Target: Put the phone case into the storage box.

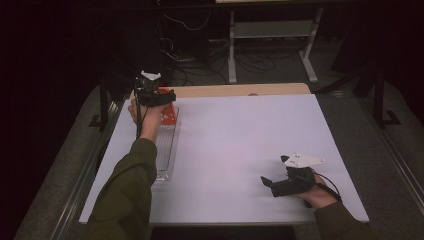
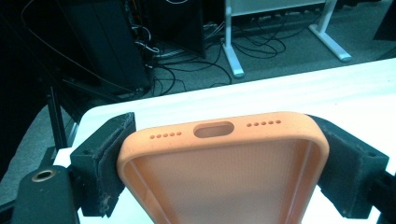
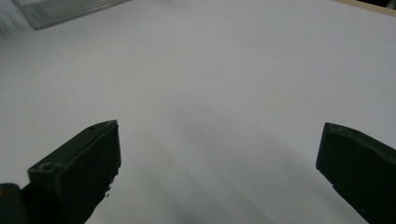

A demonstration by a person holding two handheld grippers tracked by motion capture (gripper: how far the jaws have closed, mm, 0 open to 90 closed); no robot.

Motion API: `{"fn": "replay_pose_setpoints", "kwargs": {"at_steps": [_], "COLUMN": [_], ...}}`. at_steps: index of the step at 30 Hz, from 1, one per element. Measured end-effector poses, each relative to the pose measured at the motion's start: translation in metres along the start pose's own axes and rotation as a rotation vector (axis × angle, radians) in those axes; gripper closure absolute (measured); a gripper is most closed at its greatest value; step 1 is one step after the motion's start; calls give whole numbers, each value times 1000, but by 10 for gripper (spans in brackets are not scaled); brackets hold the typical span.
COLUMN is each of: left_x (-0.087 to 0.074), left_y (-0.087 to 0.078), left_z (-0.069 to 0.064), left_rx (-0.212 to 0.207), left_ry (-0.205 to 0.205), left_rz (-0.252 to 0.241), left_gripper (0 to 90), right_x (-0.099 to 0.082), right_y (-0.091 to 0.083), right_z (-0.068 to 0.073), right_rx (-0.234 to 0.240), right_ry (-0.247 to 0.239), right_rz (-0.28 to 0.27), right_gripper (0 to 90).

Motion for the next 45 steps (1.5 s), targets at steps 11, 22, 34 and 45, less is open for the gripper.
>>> {"fn": "replay_pose_setpoints", "kwargs": {"at_steps": [11, 22, 34, 45], "left_x": [-11, -12, -12, -12], "left_y": [12, 18, 29, 33], "left_z": [-5, -10, -8, -10], "left_rx": [18, 49, 32, -26], "left_ry": [31, 61, 31, 6], "left_rz": [49, 38, 16, 3], "left_gripper": [138, 136, 126, 40], "right_x": [1, 1, 1, 1], "right_y": [0, 0, 0, 0], "right_z": [1, 1, 1, 1], "right_rx": [2, 3, 6, 9], "right_ry": [-1, -6, -4, -4], "right_rz": [-3, -8, -7, -6], "right_gripper": [0, 0, 0, 0]}}
Point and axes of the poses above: each handheld gripper's, and its own axes: y roughly forward along the jaws, x roughly out of its top, z roughly to its left, the point moved 10 cm from there along y, roughly forward along the jaws, and after that the axes turned 13 degrees about x, right-handed, at the moved point
